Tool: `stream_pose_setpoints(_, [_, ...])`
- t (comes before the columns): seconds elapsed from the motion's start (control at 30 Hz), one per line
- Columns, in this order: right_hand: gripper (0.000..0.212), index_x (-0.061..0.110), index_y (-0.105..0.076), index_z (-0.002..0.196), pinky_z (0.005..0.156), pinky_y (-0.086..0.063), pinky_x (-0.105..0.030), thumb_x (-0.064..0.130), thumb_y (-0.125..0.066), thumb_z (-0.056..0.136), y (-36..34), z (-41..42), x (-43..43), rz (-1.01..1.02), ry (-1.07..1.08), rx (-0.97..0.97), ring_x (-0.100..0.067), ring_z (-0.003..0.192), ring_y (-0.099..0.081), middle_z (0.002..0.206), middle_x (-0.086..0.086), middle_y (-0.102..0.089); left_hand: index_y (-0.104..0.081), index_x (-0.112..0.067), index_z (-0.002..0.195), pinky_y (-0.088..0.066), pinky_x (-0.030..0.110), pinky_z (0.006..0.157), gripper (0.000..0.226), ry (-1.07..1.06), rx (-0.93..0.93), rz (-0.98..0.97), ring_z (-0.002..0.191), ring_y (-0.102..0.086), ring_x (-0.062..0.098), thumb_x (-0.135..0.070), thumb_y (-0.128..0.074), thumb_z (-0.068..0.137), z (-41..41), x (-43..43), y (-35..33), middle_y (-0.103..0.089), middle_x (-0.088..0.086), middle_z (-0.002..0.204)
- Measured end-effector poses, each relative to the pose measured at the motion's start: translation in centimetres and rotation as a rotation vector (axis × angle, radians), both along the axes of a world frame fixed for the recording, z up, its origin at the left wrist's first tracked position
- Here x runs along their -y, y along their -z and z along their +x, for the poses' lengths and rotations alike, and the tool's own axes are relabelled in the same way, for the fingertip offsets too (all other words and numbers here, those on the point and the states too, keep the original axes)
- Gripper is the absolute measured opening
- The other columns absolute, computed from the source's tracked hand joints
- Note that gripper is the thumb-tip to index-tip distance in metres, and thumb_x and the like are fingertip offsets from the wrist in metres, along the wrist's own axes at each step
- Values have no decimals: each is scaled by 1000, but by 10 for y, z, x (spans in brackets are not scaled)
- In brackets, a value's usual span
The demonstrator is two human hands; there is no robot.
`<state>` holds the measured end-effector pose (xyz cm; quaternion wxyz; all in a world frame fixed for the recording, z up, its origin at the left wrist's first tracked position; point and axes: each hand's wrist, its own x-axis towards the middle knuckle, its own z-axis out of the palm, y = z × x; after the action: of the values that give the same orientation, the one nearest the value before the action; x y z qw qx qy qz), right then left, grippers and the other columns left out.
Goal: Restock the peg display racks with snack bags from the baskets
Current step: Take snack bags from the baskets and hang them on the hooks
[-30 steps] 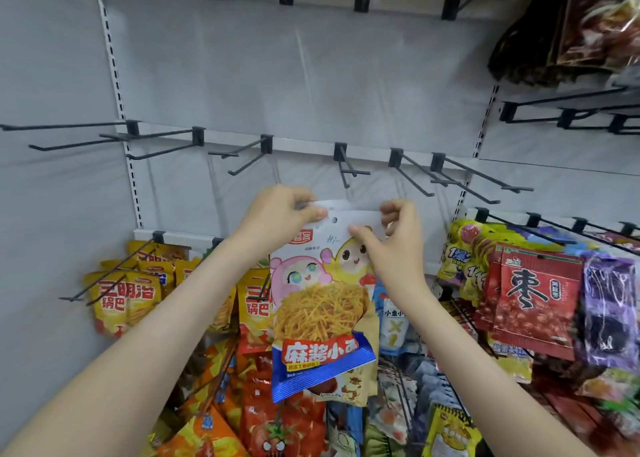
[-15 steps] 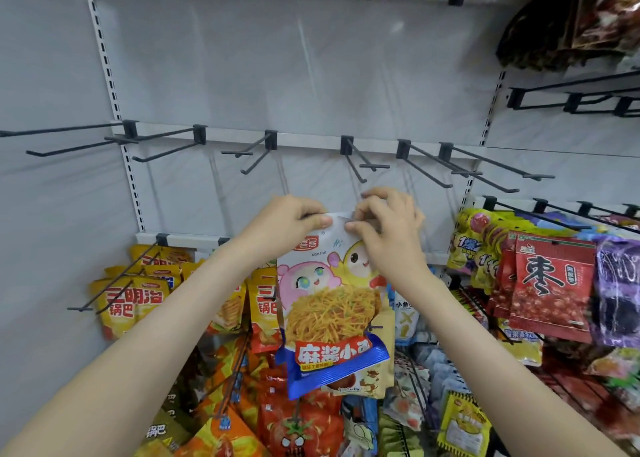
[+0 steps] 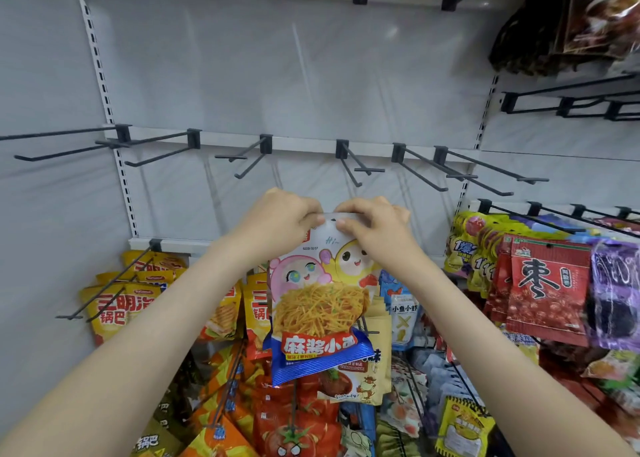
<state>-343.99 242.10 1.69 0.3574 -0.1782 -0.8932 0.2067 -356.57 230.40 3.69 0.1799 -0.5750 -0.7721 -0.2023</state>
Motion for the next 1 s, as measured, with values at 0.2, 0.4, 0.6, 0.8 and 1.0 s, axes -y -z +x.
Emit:
stream_pose_setpoints(0.2, [14, 20, -70, 98, 89, -19, -25, 26, -58, 93, -8, 11, -2, -81, 9, -36, 32, 83, -24, 73, 15, -42, -64, -16, 101, -20, 24, 70, 34, -41, -90, 80, 96, -59, 25, -45, -46, 97, 12, -8, -5, -72, 1, 88])
stream_pose_setpoints(0.4, [16, 21, -70, 103, 97, -20, -31, 25, -57, 95, -11, 18, -4, -129, 40, -67, 42, 77, -12, 74, 19, -42, -66, -17, 103, -16, 26, 59, 36, -85, -80, 73, 98, -58, 26, -46, -46, 97, 19, -16, -13, -72, 4, 92])
stream_pose_setpoints(0.6, [15, 26, -70, 99, 96, -16, -33, 36, -61, 91, -15, 6, -25, 3, 161, -185, 15, 85, -26, 71, 21, -42, -69, -17, 96, -21, 27, 75, 33, -63, -82, 208, 92, -57, 27, -42, -46, 98, 16, -34, -17, -71, 4, 86])
stream_pose_setpoints(0.8, [14, 27, -69, 91, 85, -14, -31, 38, -62, 88, -13, -8, -46, 23, 236, -224, -4, 99, -32, 73, 19, -44, -68, -21, 97, -26, 33, 88, 31, -107, -76, 241, 93, -53, 26, -43, -46, 98, 7, -65, -11, -70, 0, 84])
stream_pose_setpoints(1.0, [18, 24, -70, 90, 81, -12, -28, 39, -60, 90, -15, -21, -54, -59, 262, -207, -1, 98, -29, 73, 18, -43, -69, -25, 98, -24, 35, 92, 27, -117, 45, 323, 98, -52, 23, -41, -47, 98, -6, -81, -5, -70, -2, 86])
